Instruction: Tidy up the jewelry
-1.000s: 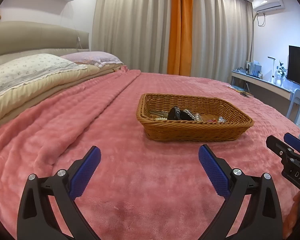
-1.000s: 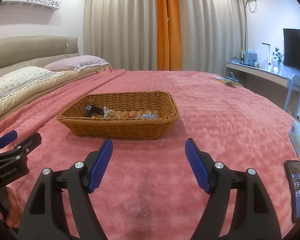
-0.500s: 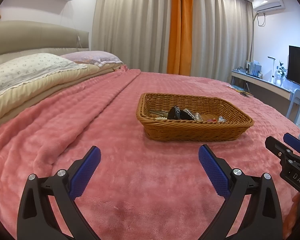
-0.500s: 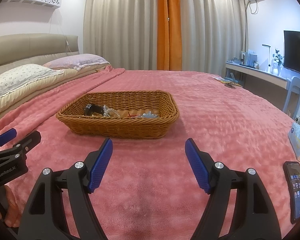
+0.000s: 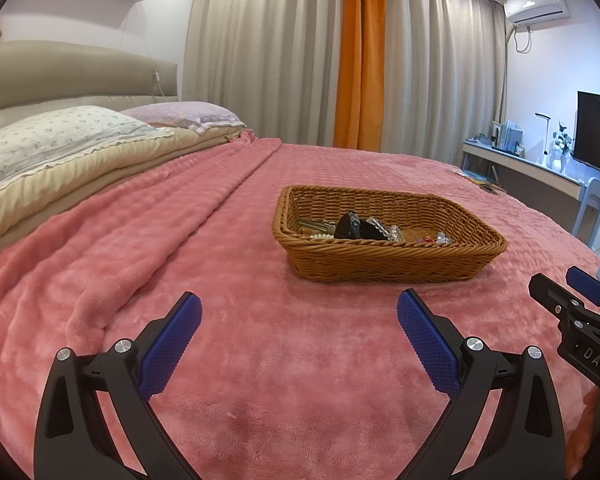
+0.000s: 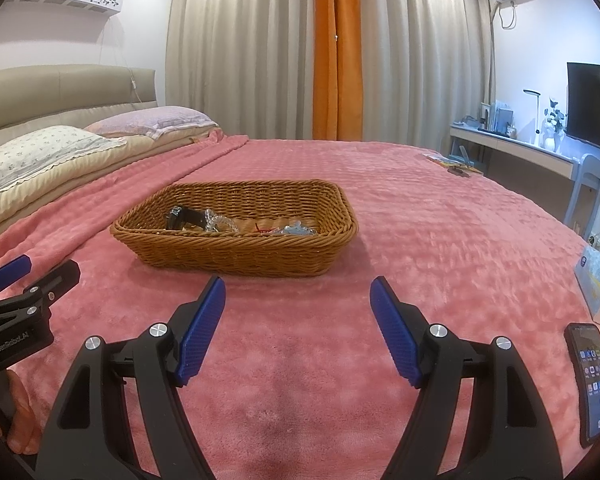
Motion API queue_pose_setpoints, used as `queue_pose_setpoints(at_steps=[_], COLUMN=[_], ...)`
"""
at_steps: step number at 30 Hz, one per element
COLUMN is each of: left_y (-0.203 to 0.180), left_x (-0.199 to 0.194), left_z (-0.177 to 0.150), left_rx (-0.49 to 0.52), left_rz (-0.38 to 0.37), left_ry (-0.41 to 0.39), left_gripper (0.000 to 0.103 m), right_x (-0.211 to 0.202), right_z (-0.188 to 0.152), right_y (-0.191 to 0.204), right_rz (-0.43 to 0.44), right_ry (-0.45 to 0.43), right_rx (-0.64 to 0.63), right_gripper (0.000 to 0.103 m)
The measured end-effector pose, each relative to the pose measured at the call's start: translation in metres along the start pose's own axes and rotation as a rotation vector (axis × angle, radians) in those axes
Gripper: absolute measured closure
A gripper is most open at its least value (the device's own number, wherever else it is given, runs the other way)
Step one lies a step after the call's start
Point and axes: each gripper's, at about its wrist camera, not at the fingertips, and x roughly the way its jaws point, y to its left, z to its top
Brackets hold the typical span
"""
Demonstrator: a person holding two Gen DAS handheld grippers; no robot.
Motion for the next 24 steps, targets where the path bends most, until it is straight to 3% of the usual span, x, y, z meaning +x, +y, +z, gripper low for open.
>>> queue_pose_setpoints(at_steps=[24], left_y=[-0.0061], left_x=[-0.0074], left_z=[-0.0041], left_rx=[0.0], left_rz=[-0.006], left_ry=[0.004], left_gripper=[0.007], right_x=[0.0012], right_z=[-0.0004], right_y=[0.0003], right_rz=[0.0], right_ry=[0.002], right_rx=[-0.003], right_gripper=[0.028])
